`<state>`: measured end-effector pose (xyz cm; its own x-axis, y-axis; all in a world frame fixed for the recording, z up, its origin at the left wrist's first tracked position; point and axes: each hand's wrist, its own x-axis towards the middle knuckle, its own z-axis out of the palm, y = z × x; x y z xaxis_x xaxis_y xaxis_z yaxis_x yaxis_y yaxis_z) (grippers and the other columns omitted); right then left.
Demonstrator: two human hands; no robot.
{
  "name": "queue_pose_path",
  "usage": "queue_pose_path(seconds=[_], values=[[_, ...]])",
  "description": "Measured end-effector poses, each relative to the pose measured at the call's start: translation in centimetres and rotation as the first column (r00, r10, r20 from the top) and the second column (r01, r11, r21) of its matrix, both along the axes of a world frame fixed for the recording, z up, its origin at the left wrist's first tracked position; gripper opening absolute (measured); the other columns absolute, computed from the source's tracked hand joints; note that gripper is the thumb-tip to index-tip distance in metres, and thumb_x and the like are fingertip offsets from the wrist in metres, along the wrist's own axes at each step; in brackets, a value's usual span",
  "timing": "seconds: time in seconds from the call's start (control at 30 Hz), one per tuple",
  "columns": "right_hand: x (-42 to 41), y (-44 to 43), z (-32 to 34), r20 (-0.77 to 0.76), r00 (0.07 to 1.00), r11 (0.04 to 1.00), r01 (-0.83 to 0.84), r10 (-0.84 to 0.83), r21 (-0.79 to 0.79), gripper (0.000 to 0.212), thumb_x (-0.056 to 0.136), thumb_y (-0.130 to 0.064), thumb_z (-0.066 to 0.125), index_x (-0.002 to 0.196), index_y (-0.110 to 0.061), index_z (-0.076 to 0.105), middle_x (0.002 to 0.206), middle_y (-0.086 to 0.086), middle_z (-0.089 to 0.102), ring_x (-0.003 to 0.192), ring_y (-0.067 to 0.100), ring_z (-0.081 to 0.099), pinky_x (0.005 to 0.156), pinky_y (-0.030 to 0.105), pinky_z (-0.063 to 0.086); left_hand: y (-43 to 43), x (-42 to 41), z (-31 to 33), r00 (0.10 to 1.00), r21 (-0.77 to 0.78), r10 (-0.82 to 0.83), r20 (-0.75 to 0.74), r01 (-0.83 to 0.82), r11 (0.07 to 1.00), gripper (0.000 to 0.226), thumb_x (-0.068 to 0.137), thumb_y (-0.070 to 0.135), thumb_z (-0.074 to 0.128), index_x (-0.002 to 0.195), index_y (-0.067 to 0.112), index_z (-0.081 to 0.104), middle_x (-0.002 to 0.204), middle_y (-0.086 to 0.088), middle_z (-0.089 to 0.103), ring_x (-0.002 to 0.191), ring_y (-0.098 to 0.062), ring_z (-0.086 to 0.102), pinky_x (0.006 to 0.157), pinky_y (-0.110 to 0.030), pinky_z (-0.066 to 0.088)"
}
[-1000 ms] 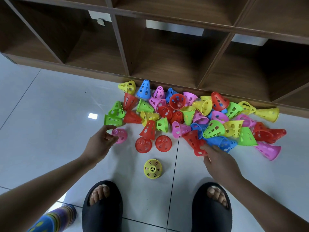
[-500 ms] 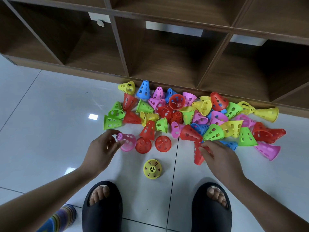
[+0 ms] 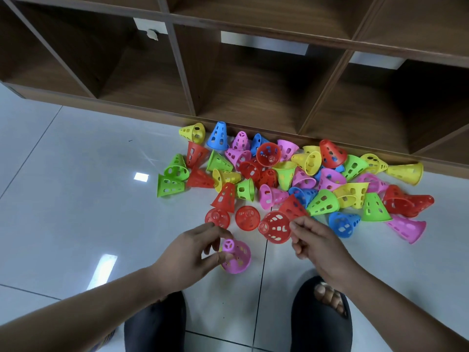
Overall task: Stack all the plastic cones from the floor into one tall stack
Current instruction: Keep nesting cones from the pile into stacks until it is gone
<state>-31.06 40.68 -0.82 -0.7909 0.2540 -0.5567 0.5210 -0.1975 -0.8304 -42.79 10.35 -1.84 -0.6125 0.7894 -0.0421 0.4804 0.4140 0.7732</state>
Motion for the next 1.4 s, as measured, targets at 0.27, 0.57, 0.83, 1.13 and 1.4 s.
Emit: queue_pose_path(seconds=[0.27, 0.57, 0.83, 1.13, 1.4], values=[[0.4, -5.0, -0.5, 0.091, 0.964, 0.956, -0.229, 0.248, -0.185, 0.018, 0.108, -0.013, 0.054, 0.093, -0.012, 0.064, 0.076, 0.011, 0.062, 0.061, 0.018, 0.053, 0.056, 0.028, 0.037, -0.9, 1.1, -3.9, 0.996, -0.104, -0.027, 0.088, 0.036, 0.994, 0.030, 0.098, 0.033, 0.074, 0.126, 0.037, 0.066, 0.099, 0.024, 0.065, 0.084, -0.001, 0.067, 0.073, -0.015, 0.050], [-0.4, -6.9, -4.0, 0.259, 0.909, 0.943, -0.333, 0.326, -0.015, 0.021, 0.108, -0.016, 0.054, 0.090, -0.009, 0.061, 0.077, 0.004, 0.075, 0.060, 0.016, 0.066, 0.053, 0.025, 0.040, -4.1, -3.1, -5.7, 0.957, -0.239, 0.271, 0.102, -0.241, 0.941, 0.022, 0.092, 0.028, 0.082, 0.109, 0.037, 0.069, 0.086, 0.018, 0.073, 0.082, -0.004, 0.072, 0.080, -0.027, 0.057], [-0.2, -4.6, -4.8, 0.288, 0.924, 0.937, -0.307, 0.251, 0.168, 0.009, 0.101, -0.010, 0.060, 0.094, -0.014, 0.065, 0.076, 0.006, 0.073, 0.058, 0.020, 0.064, 0.050, 0.023, 0.043, -6.6, -8.7, -5.7, 0.797, -0.219, 0.603, 0.022, -0.585, 0.781, 0.013, 0.094, 0.028, 0.080, 0.102, 0.031, 0.071, 0.086, 0.014, 0.075, 0.077, -0.001, 0.071, 0.077, -0.022, 0.055], [1.0, -0.6, -4.2, 0.222, 0.911, 0.584, -0.395, 0.347, 0.709, 0.011, 0.097, -0.025, 0.065, 0.097, -0.036, 0.060, 0.074, -0.006, 0.056, 0.070, 0.010, 0.058, 0.061, 0.026, 0.048, -7.6, -11.0, -5.2, 0.745, -0.179, 0.666, -0.045, -0.662, 0.728, 0.027, 0.093, 0.028, 0.079, 0.117, 0.035, 0.067, 0.109, 0.005, 0.063, 0.085, -0.011, 0.068, 0.080, -0.033, 0.051], [2.2, 1.1, -4.0, 0.270, 0.886, 0.231, -0.372, 0.378, 0.899, 0.022, 0.095, -0.025, 0.065, 0.114, -0.031, 0.059, 0.090, -0.008, 0.063, 0.067, 0.020, 0.065, 0.054, 0.036, 0.052, -6.8, -10.2, -4.6, 0.781, -0.208, 0.624, -0.031, -0.615, 0.760, 0.017, 0.097, 0.025, 0.076, 0.113, 0.030, 0.074, 0.117, 0.013, 0.071, 0.091, -0.002, 0.072, 0.080, -0.024, 0.050]])
